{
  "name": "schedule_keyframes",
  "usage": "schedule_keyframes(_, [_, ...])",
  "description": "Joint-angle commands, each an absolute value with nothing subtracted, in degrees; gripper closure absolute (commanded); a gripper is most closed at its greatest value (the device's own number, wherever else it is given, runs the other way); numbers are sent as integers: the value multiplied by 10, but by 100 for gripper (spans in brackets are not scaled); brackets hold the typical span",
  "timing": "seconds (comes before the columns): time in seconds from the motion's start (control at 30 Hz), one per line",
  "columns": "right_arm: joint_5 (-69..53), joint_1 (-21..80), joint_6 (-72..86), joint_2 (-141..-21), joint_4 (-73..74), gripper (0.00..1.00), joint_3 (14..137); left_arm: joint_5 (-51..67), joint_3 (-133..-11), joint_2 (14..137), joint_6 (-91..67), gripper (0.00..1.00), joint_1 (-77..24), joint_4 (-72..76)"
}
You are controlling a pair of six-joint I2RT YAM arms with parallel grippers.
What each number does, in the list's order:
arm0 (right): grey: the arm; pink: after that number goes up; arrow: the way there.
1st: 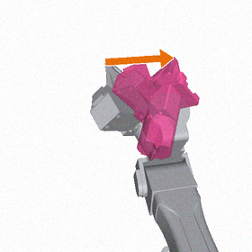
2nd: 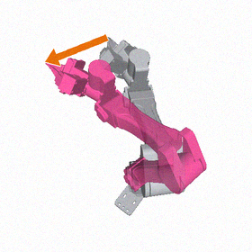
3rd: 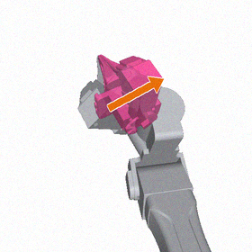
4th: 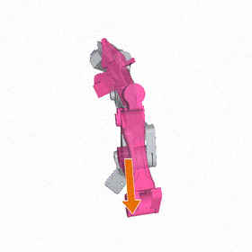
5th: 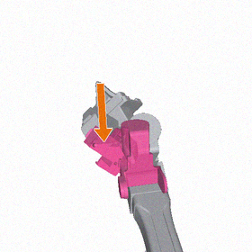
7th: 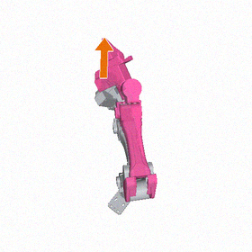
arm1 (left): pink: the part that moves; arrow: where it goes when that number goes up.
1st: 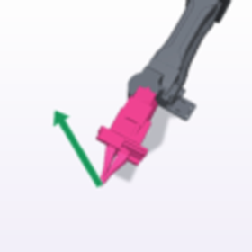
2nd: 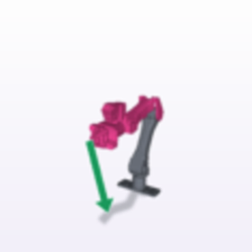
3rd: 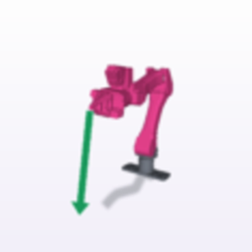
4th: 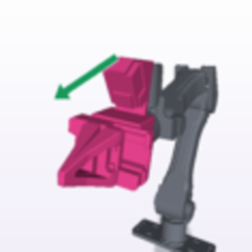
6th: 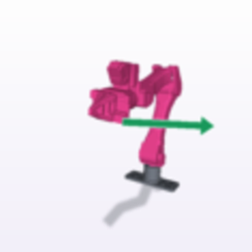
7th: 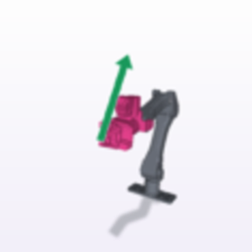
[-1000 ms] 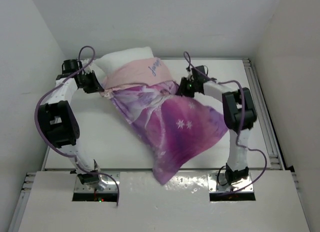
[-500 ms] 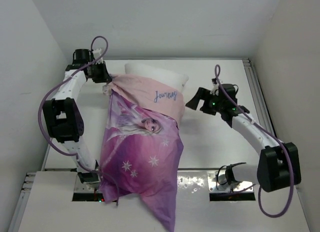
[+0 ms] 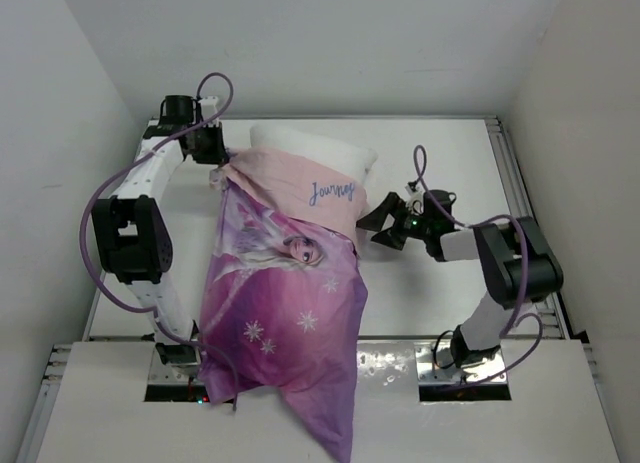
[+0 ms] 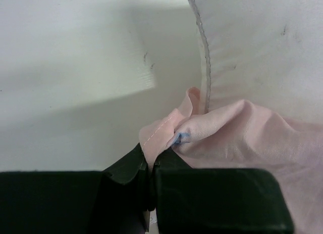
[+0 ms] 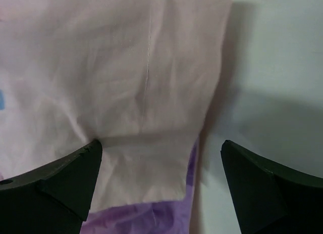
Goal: Put the pillow into the pillowcase
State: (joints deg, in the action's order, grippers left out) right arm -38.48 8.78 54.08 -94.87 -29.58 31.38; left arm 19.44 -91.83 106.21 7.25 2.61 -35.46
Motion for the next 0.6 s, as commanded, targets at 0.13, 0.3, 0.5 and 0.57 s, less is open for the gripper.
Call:
schedule_keyframes(0.13, [-403,143,679,-1064,-711,11,333,166,-946,1050,96,100,6,-326])
schedule_keyframes(0.3, [-378,124,697,-1044,-741,91,292,161,-951,1041,101,100,6,-323])
schedule_keyframes(0.5, [-334,67,619,-935,-555,100,250,164,-971,1032,104,100,13,-322])
schedule_keyframes(0.57, [-322,67,549,-909,-465,100,273,166,-975,1031,105,100,13,-323])
